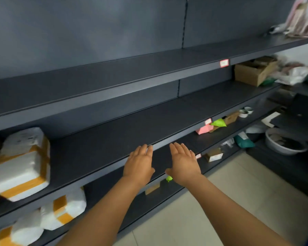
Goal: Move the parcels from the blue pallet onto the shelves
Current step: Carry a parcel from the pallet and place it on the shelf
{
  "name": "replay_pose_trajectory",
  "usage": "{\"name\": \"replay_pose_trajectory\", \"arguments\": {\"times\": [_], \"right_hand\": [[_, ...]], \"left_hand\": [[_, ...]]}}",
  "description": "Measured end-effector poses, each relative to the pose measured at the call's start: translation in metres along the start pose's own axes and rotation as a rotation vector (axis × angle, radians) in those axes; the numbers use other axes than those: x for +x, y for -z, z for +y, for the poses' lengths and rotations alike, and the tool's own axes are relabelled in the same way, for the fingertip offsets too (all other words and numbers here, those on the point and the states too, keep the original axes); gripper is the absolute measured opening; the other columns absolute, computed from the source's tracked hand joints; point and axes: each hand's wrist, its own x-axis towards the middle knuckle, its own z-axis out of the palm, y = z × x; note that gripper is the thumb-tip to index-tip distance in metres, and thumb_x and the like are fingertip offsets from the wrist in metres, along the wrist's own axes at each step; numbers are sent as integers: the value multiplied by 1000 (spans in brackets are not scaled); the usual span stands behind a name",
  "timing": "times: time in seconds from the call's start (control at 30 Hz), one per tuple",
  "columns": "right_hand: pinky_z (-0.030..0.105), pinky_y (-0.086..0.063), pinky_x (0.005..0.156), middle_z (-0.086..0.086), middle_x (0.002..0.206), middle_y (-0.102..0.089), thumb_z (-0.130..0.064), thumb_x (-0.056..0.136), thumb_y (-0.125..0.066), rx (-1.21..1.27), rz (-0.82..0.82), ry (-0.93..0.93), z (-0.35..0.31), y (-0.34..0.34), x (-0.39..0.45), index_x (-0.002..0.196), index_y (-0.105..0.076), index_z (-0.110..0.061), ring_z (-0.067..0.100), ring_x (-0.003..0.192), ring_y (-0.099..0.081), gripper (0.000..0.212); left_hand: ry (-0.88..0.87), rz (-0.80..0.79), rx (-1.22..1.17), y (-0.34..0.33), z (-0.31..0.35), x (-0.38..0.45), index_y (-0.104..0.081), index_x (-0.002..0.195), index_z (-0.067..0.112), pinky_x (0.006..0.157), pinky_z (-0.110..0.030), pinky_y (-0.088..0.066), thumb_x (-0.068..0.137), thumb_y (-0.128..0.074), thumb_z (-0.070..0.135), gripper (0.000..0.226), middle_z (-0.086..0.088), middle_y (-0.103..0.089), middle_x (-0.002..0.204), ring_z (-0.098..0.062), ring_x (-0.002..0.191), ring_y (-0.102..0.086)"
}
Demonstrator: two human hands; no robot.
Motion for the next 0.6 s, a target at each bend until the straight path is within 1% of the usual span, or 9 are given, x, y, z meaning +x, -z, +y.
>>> {"name": "replay_pose_trajectory", "arguments": {"times": [0.3,0.47,0.6], "right_hand": [[41,-5,121,0,162,-2,-38,89,-63,-9,60,-215,168,42,-69,155,-6,-17,22,149,1,89],[40,-6,119,0,162,-3,-39,90,-61,-29,106,-326,247,58,-111,154,-7,-17,22,149,0,87],[40,-6,119,0,162,-3,-41,90,-61,-7,113,-457,302,71,-142,154,-7,-17,22,149,0,88]], "left_hand": [[-203,-39,8,-28,177,23,-9,153,15,118,-35,-14,94,-56,39,80,-4,-12,160,-22,147,-10],[-328,-55,8,-39,266,28,-12,152,15,117,-35,-15,93,-57,37,77,-5,-14,159,-22,147,-11],[-456,-51,3,-48,332,34,-14,152,15,115,-34,-17,93,-57,35,75,-4,-17,158,-22,146,-14]]}}
